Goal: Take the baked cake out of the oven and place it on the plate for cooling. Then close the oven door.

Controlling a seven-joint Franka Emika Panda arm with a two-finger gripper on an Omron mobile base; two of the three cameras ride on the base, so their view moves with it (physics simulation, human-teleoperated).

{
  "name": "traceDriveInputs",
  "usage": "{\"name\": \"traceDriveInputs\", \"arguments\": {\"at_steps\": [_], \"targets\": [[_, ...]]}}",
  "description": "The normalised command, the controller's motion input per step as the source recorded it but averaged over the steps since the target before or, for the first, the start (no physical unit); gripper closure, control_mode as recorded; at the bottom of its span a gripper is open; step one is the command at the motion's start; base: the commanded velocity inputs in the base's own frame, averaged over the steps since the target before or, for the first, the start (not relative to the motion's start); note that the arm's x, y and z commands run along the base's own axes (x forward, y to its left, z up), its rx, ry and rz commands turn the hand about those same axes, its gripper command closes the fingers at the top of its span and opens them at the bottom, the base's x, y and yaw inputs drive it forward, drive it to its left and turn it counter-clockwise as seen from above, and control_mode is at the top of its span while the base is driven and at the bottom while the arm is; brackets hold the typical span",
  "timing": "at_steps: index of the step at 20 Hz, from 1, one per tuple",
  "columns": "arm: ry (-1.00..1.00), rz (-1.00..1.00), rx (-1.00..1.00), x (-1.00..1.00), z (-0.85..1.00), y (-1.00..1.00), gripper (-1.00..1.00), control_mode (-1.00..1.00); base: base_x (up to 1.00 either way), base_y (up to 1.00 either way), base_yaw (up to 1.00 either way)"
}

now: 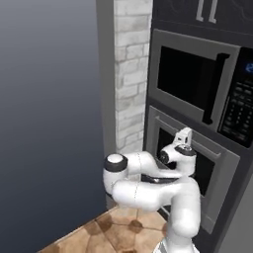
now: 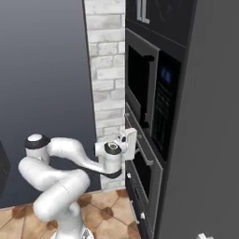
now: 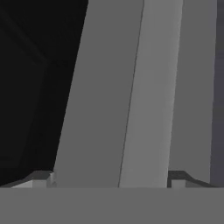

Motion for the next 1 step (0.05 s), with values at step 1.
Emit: {"name": "traceDriveInputs", "arguments": {"at_steps": [1], "targets": [[0.0, 0.0, 0.09, 0.0, 0.06, -0.08, -1.0, -1.0, 0.0, 0.0, 0.0]]}}
